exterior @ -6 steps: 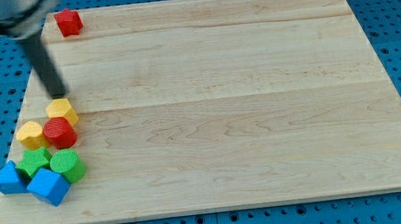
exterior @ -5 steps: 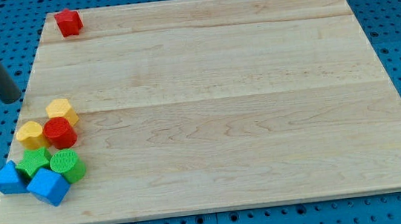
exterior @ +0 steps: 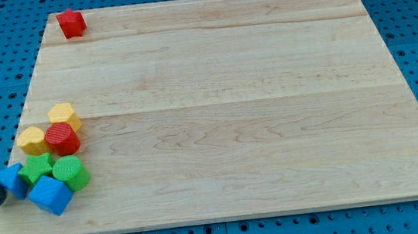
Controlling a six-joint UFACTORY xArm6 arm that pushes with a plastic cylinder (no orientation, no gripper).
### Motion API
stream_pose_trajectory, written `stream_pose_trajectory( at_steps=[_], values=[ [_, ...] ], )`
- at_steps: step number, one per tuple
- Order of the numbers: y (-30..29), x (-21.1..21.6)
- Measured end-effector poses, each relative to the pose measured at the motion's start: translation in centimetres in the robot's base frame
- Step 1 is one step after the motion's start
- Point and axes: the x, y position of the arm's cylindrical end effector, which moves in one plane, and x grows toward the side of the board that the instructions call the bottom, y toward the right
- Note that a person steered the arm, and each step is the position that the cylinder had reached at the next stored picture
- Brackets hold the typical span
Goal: Move the yellow hexagon and blue triangle to the top right
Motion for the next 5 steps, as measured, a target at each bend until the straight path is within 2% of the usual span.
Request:
stream_pose_trajectory(
  at_steps=[2,3,4,5],
  values=[
    [3.8,-7.0],
    [0.5,-7.8],
    [2.1,-10.4],
    [9.2,-13.5]
  ],
)
